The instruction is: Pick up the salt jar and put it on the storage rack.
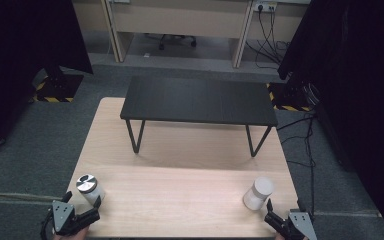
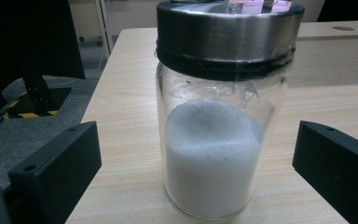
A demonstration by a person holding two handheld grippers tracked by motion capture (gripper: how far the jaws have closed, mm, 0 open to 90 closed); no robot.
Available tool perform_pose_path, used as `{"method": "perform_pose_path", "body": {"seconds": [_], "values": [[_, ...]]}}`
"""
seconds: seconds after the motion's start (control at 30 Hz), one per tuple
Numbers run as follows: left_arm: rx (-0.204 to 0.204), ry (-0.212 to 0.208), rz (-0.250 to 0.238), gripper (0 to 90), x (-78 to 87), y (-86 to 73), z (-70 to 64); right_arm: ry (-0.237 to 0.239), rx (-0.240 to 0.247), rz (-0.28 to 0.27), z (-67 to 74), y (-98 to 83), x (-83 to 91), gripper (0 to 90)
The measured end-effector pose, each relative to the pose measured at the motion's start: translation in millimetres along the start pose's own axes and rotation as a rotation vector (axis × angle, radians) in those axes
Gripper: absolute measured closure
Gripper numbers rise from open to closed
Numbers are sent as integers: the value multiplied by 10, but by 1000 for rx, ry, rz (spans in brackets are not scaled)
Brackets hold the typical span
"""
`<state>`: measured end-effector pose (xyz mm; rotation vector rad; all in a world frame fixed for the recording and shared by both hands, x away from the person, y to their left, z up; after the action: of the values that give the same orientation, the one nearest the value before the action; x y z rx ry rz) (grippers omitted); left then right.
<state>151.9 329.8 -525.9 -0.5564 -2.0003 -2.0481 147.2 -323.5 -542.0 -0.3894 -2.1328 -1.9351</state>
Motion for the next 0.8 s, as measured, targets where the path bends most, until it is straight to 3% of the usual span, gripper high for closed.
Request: {"method": "perform_pose_path", "body": {"seconds": [0.47, 0.6, 0.8], "values": [[1, -27, 26, 0, -30, 102, -45, 1, 5, 1, 0, 1, -1, 3], [36, -42, 40, 0, -52, 176, -29, 2, 12, 5, -2, 7, -1, 3], [39, -29, 49, 0, -86, 285, -45, 1, 14, 3, 1, 5, -1, 3]]}}
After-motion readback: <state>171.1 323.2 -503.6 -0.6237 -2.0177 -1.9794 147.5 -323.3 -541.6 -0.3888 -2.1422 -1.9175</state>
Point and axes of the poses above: each handheld gripper's, and its own axes: x roughly backward along the jaws, y roughly out of its top, z roughly to its left, the point moved 3 cm from there along -x, roughly forward along the jaws, and after that the axes turned 9 degrees about z, right-handed, at the moved point
